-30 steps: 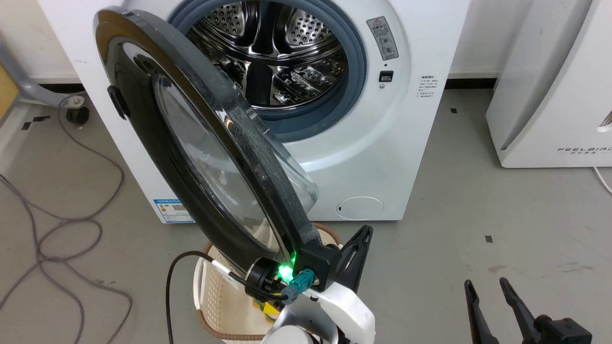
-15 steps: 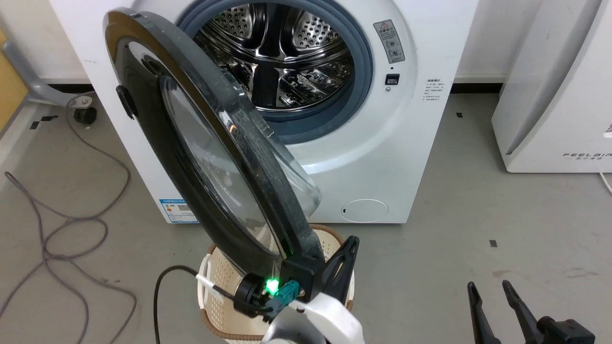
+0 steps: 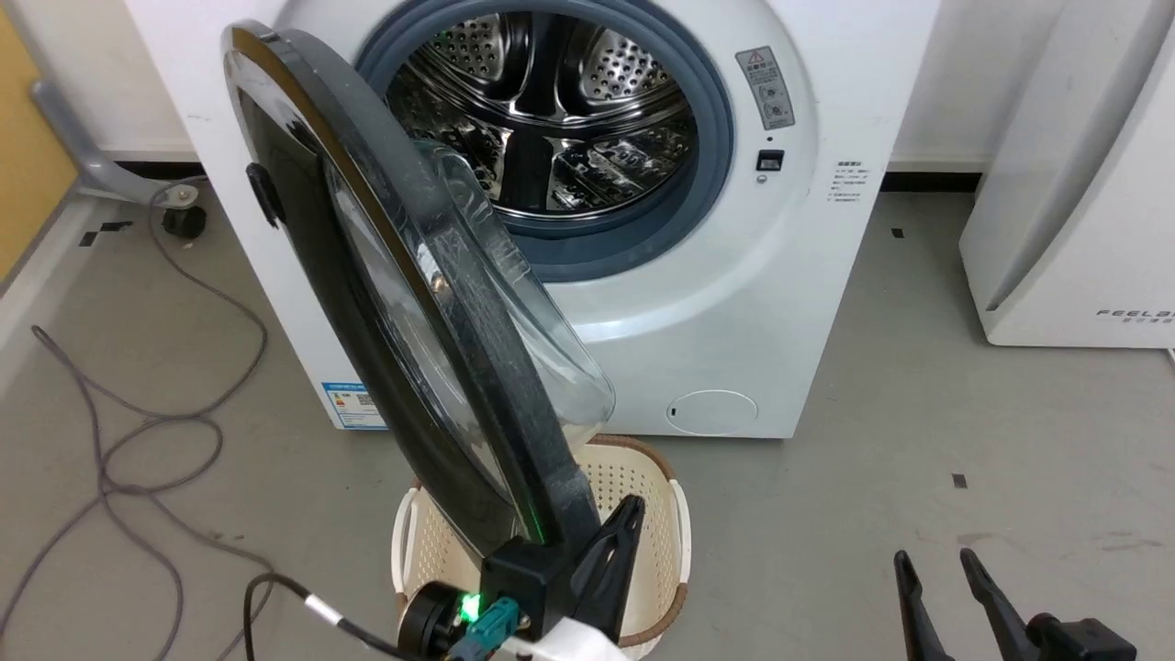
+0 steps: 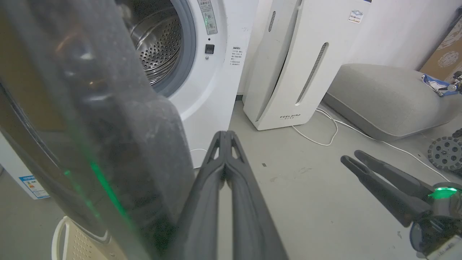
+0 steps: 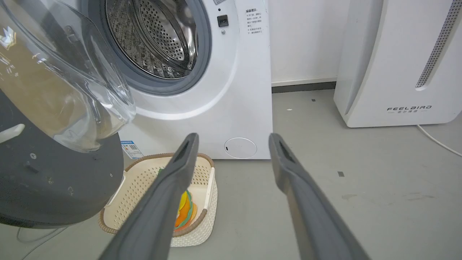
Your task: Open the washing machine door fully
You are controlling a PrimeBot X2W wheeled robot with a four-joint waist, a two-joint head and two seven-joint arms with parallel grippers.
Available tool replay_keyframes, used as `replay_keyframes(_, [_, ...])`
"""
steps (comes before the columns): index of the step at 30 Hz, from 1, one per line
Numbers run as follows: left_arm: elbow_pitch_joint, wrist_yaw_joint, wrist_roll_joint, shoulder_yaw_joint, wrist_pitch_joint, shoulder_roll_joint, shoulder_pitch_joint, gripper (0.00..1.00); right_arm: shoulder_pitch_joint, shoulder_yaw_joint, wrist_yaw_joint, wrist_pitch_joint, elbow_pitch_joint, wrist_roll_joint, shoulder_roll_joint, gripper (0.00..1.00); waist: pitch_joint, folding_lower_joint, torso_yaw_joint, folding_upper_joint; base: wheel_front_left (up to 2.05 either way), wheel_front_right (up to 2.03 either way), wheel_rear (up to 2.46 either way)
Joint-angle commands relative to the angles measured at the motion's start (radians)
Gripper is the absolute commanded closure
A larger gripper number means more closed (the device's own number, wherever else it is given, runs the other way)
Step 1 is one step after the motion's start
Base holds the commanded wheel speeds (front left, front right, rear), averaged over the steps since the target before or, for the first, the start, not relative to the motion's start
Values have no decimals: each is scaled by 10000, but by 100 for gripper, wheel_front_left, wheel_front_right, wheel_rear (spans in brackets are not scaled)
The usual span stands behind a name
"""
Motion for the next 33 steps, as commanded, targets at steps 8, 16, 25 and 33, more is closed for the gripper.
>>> replay_keyframes(8, [-688,510,68,168,126,604,922,100,3,13,8,43,116,68,39,0,-118,0,218,0,0,0,0])
replay_keyframes(16, [-1499,949,237,169,236,1035,1656,100,96,-10,8,73,165,108,39,0,-191,0,702,0,0,0,0])
replay_keyframes(25, [-2088,1479,338,463,205,1427,2263,100,169,-81,8,124,119,70,39,0,-246,0,1508,0,0,0,0])
replay_keyframes(33, [-2267,1734,253,920,-102,1696,2581,100,131,-85,8,215,133,106,39,0,-193,0,2174,0,0,0,0])
